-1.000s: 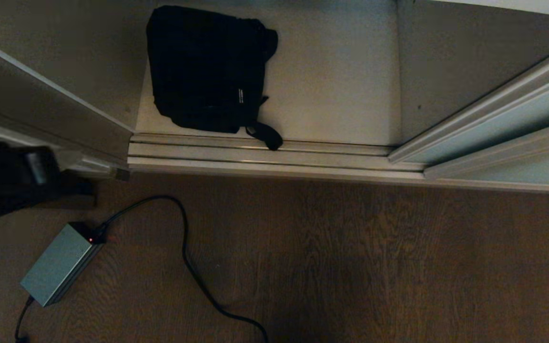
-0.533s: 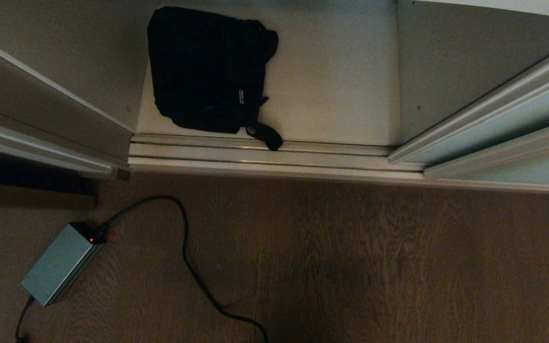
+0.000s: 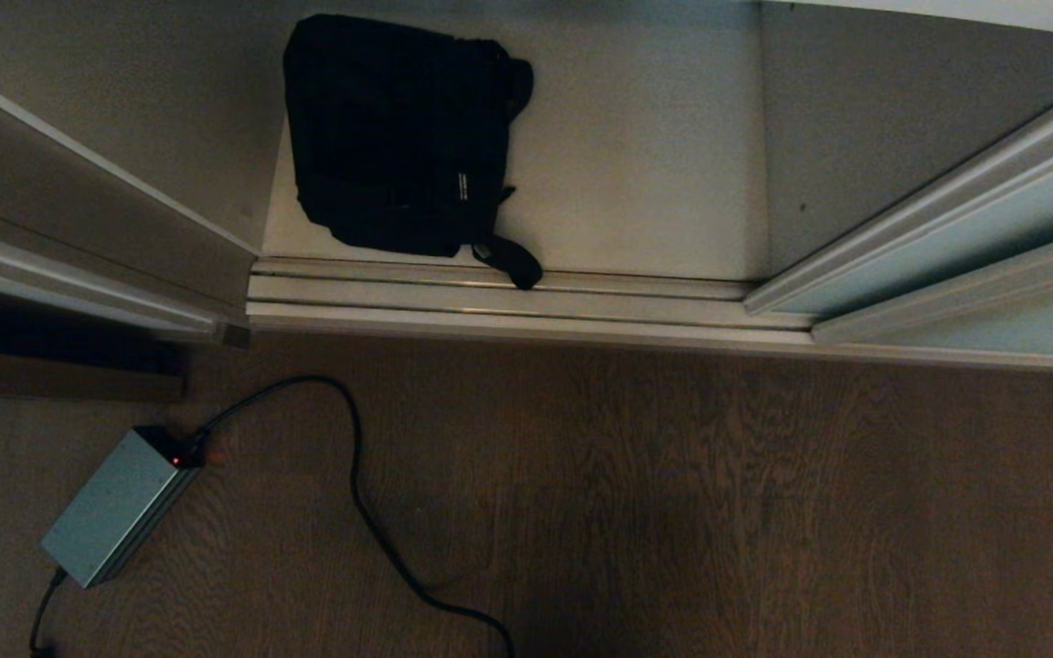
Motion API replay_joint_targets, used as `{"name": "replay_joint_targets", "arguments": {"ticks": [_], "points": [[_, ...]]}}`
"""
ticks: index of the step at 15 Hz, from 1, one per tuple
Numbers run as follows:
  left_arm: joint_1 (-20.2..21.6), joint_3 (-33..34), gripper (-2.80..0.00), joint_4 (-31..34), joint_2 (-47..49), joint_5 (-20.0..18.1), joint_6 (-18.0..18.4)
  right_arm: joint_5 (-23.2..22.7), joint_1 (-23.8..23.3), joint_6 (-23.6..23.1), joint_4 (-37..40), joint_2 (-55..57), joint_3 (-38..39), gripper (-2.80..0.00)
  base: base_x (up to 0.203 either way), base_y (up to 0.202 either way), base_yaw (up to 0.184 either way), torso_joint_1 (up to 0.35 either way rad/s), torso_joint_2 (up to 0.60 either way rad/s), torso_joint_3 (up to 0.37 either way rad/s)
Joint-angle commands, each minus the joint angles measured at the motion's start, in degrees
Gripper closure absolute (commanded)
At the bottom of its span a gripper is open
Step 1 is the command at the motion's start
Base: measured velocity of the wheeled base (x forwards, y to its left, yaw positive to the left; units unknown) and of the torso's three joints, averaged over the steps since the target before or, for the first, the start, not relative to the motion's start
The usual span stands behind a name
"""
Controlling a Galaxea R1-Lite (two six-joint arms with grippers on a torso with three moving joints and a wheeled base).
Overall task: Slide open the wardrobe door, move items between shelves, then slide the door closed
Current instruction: Close the door
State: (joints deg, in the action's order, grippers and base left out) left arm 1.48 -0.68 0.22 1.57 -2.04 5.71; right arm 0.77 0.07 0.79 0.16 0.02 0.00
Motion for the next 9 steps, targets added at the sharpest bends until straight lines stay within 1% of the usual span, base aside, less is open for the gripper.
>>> {"name": "replay_joint_targets", "arguments": {"ticks": [1,2,5,9], "points": [[0.0,0.7,0.00,0.0,-1.4,0.0,0.0,0.0,0.0,0.0,0.0,-0.1,0.0,0.00,0.000,0.000,0.000,0.000,0.00,0.000],[0.0,0.7,0.00,0.1,-1.4,0.3,0.2,0.0,0.0,0.0,0.0,-0.1,0.1,0.00,0.000,0.000,0.000,0.000,0.00,0.000],[0.0,0.6,0.00,0.0,-1.4,0.2,-0.8,0.0,0.0,0.0,0.0,-0.1,0.0,0.00,0.000,0.000,0.000,0.000,0.00,0.000],[0.0,0.7,0.00,-0.1,-1.4,0.7,-0.8,0.0,0.0,0.0,0.0,-0.1,0.0,0.00,0.000,0.000,0.000,0.000,0.00,0.000]]}}
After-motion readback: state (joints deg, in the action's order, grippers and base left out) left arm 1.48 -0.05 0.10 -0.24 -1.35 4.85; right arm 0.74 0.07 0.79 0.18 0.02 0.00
